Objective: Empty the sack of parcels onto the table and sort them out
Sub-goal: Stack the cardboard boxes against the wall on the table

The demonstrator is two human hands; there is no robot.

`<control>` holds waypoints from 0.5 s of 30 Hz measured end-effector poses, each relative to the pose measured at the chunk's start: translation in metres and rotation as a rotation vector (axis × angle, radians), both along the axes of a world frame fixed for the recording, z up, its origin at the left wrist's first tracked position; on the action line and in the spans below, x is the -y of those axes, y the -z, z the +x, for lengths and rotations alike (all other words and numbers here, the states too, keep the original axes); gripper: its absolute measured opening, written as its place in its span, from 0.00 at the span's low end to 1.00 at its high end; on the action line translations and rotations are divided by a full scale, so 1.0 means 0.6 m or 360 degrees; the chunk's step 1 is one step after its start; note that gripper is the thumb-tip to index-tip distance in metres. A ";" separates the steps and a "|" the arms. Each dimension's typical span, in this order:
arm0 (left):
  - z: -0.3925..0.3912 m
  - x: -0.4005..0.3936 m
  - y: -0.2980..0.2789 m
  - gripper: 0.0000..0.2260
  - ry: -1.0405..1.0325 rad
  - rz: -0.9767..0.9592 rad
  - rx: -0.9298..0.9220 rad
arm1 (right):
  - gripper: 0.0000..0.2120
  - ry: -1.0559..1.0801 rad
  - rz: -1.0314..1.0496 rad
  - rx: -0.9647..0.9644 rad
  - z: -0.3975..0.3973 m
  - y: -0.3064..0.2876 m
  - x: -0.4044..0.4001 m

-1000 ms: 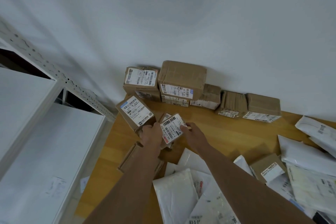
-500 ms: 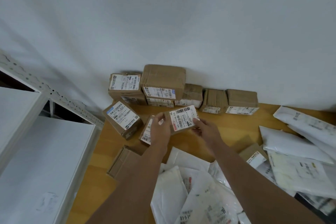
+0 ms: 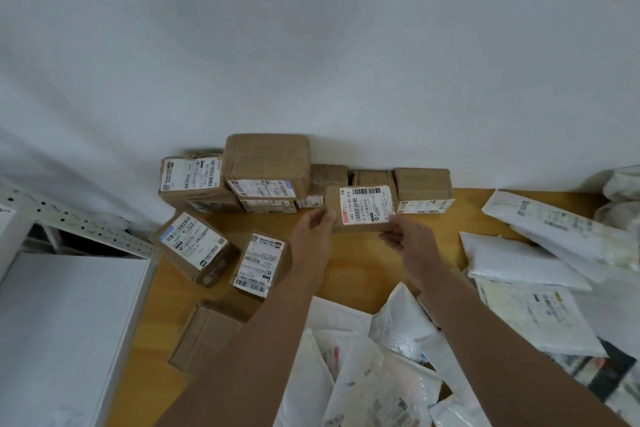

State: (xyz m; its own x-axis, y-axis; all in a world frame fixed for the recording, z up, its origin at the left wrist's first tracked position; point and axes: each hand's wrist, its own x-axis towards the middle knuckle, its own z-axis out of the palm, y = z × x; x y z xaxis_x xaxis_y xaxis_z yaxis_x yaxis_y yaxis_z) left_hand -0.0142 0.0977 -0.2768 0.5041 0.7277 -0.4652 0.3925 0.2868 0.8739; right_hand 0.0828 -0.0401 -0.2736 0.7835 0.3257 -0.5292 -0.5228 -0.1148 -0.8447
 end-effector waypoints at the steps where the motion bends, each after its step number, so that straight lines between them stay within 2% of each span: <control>1: 0.003 0.000 -0.008 0.13 0.0033 0.0213 0.0001 | 0.09 -0.0009 0.0028 0.0054 0.005 -0.008 -0.004; 3: 0.007 -0.004 -0.033 0.15 0.0056 0.0593 0.0003 | 0.07 -0.0045 0.0094 0.0176 0.009 -0.034 -0.025; 5: 0.013 -0.027 -0.057 0.16 -0.0011 0.0766 0.0014 | 0.05 -0.0142 0.0087 0.0329 0.011 -0.061 -0.066; 8: 0.015 -0.090 -0.077 0.17 -0.0165 0.0867 -0.0012 | 0.07 -0.0367 -0.0147 0.0700 0.008 -0.088 -0.136; 11: 0.005 -0.157 -0.078 0.11 -0.0291 0.0897 -0.0039 | 0.12 -0.0624 -0.0385 0.1055 0.001 -0.091 -0.195; 15: -0.006 -0.219 -0.076 0.07 -0.0304 0.0893 -0.0189 | 0.16 -0.0907 -0.0570 0.1235 0.000 -0.075 -0.250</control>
